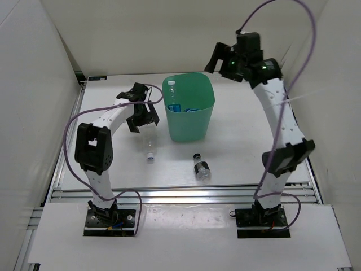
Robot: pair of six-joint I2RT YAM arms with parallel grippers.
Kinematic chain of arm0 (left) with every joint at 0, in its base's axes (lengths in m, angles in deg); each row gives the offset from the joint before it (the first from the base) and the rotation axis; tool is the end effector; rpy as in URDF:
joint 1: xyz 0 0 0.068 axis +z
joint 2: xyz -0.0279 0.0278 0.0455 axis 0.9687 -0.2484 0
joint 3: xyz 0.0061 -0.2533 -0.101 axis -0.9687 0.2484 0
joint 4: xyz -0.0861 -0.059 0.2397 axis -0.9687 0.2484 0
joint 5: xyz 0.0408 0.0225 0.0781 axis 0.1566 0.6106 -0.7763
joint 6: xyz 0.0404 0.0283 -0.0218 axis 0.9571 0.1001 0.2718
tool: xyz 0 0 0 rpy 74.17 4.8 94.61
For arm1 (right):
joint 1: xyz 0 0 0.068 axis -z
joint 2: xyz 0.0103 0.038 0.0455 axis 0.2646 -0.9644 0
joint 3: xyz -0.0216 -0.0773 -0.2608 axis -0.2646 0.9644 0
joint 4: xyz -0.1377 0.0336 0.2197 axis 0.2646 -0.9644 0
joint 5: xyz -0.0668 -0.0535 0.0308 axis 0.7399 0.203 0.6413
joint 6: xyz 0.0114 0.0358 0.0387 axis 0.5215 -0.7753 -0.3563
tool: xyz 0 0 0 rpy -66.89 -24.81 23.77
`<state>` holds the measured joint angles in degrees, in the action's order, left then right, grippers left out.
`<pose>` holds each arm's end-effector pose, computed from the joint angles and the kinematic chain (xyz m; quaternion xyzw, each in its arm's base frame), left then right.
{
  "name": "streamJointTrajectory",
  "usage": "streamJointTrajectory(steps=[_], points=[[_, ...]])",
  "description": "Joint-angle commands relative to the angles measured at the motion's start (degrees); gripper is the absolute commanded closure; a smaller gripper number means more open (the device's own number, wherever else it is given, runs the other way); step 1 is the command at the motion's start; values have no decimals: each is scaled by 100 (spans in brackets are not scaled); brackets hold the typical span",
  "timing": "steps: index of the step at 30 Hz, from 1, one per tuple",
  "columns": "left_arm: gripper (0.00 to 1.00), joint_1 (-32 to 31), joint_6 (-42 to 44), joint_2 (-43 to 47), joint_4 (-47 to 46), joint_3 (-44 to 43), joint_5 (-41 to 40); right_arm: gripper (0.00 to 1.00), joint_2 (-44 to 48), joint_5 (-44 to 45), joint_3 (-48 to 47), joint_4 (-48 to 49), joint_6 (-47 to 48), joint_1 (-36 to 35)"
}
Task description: Put the plastic bottles in the bin
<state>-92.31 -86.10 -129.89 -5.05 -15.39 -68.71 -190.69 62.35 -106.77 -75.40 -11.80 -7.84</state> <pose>0.3708 -0.1085 0.2343 -0.1825 0.9676 -0.0448 0.1684 0.3767 0.1613 0.4547 0.0398 0.8626 0.2195 0.4540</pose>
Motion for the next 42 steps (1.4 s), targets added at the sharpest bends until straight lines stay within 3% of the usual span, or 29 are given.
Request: streamJointTrajectory(steps=[1,7,11,12,14,18,24,28,35,36,42], points=[[0,-54,120,-412,-84,-308,135,0,940,60,153,178,164,156],[4,-54,313,-1081,-32,-520,197,0,1310,-63,575,55,217,331],[31,-54,506,-1380,144,-625,144,0,1511,-115,768,3,217,472],[43,-54,506,-1302,336,-625,-65,0,1564,-115,769,3,217,524],[45,-54,279,-918,556,-905,-329,0,1617,-115,830,3,217,525],[41,-54,58,-116,1092,-2002,-910,0,1784,-63,1084,-50,217,525],[37,-475,6,17,937,-4289,-578,0,2136,245,1883,-217,155,525],[32,-949,-56,192,94,-4202,-234,0,2320,324,2139,-217,102,525],[14,-1530,199,-483,-216,-4492,389,0,2523,456,2429,-217,102,525],[1,-1617,251,-563,-216,-4623,442,0,2584,456,2560,-217,102,525],[1,-1505,304,50,-67,-4669,-478,0,3084,570,3149,-331,155,525]])
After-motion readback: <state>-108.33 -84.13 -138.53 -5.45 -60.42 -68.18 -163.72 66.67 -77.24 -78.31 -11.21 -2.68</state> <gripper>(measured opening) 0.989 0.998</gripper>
